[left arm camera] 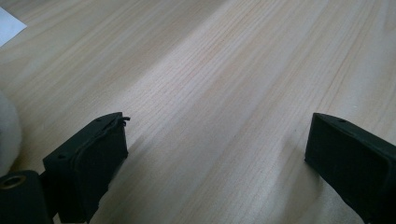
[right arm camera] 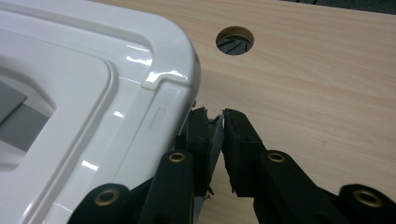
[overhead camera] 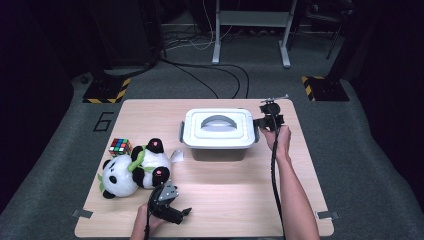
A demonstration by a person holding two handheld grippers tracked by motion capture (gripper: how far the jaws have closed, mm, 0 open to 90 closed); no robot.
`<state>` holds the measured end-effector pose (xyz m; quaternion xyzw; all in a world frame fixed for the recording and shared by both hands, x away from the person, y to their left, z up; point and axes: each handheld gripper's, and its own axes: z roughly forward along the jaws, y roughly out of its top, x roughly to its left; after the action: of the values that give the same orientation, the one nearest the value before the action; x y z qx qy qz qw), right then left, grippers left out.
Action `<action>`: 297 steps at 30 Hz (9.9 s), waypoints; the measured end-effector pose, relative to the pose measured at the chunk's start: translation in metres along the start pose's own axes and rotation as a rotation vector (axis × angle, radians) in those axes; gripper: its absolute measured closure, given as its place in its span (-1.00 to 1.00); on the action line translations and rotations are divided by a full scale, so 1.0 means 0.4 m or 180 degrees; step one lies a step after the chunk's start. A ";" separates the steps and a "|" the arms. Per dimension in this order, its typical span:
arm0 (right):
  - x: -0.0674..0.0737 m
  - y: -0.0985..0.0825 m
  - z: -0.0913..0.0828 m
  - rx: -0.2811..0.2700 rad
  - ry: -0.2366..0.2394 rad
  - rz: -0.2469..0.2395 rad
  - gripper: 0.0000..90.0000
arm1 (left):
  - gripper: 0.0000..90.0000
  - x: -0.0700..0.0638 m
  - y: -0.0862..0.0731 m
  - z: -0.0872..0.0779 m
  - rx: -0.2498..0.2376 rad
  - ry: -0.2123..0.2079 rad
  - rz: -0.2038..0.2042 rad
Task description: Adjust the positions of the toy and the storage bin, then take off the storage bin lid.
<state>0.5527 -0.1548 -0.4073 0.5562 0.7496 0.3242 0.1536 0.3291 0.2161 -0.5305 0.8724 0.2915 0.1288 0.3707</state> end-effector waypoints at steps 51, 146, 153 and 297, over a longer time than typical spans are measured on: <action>0.206 0.014 -0.075 0.0044 0.0750 -0.1365 -0.27 | -0.87 0.000 0.000 0.000 0.0006 -0.0007 0.0000; 0.487 0.044 -0.006 0.0002 0.0473 -0.1141 0.48 | -0.77 -0.002 -0.001 -0.003 -0.0044 -0.0049 0.0034; 0.497 0.046 -0.002 -0.0013 0.0458 -0.1133 0.48 | -0.77 -0.002 -0.001 -0.003 -0.0041 -0.0047 0.0036; -0.044 -0.141 -0.089 -0.0240 -0.0744 0.0335 0.48 | -0.76 0.000 0.001 -0.003 -0.0020 -0.0030 0.0005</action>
<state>0.4960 -0.1921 -0.4202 0.6226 0.6836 0.2927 0.2435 0.3285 0.2166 -0.5294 0.8720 0.2887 0.1258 0.3747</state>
